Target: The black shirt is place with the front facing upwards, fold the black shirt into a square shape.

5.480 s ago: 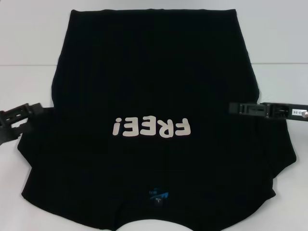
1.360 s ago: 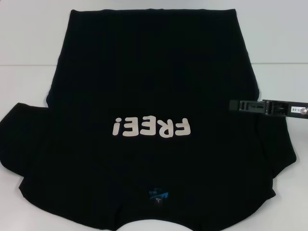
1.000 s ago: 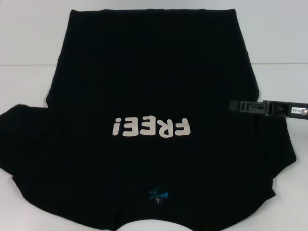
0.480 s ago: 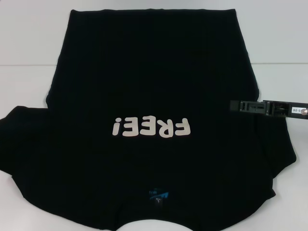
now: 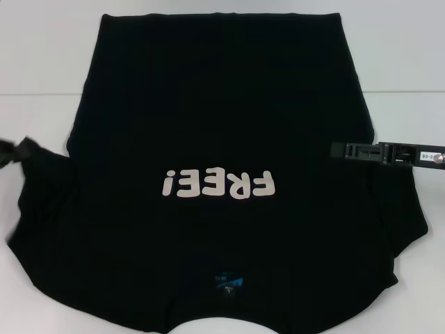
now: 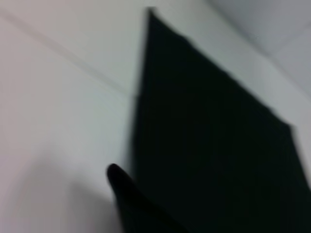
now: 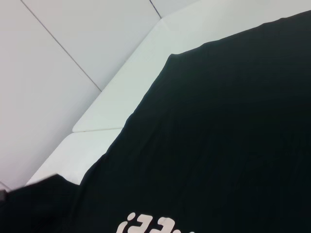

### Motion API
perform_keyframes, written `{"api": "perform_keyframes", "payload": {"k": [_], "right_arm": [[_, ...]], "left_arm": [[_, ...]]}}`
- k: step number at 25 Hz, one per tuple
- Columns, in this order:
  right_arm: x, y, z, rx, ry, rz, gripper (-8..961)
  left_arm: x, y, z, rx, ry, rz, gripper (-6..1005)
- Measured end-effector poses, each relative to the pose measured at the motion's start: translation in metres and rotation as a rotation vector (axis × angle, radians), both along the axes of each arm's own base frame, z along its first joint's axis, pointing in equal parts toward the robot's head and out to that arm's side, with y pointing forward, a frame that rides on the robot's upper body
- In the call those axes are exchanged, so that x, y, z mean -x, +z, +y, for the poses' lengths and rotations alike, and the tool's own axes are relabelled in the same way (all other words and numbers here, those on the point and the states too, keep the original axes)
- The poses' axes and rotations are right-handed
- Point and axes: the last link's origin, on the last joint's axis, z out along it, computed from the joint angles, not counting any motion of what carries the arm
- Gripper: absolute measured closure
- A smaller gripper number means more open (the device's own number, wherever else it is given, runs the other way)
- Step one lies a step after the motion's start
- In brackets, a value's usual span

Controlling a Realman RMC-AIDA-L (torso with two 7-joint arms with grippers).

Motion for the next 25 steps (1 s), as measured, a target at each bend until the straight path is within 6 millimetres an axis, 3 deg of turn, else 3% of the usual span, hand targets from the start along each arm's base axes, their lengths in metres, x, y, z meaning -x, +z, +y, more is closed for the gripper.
{"api": "perform_keyframes", "payload": {"k": [4,7,14,17,20,23,25], "right_arm": [[0.0,0.0,0.0,0.0,0.0,0.001,25],[0.0,0.0,0.0,-0.002,-0.003,0.0,25],[-0.002,0.0,0.0,-0.005,-0.01,0.0,26],[-0.003,0.0,-0.001,-0.004,-0.012,0.002,26],[-0.004,0.002,-0.001,-0.005,-0.017,0.004,26],[-0.005,0.005,-0.002,0.001,-0.02,0.004,26],[-0.006,0.008,-0.002,0.006,-0.015,0.003,26]], "left_arm": [[-0.024,-0.01,0.007,0.049,-0.071,-0.073,956],[-0.036,-0.032,0.016,0.099,-0.096,-0.115,956],[-0.041,-0.082,0.035,0.195,-0.092,-0.081,919],[-0.041,-0.079,0.035,0.189,-0.095,-0.079,865],[-0.037,-0.062,0.027,0.137,-0.138,-0.112,807],[-0.039,-0.046,0.002,0.068,-0.357,-0.187,747],[-0.035,-0.046,-0.017,0.012,-0.521,-0.15,706]]}}
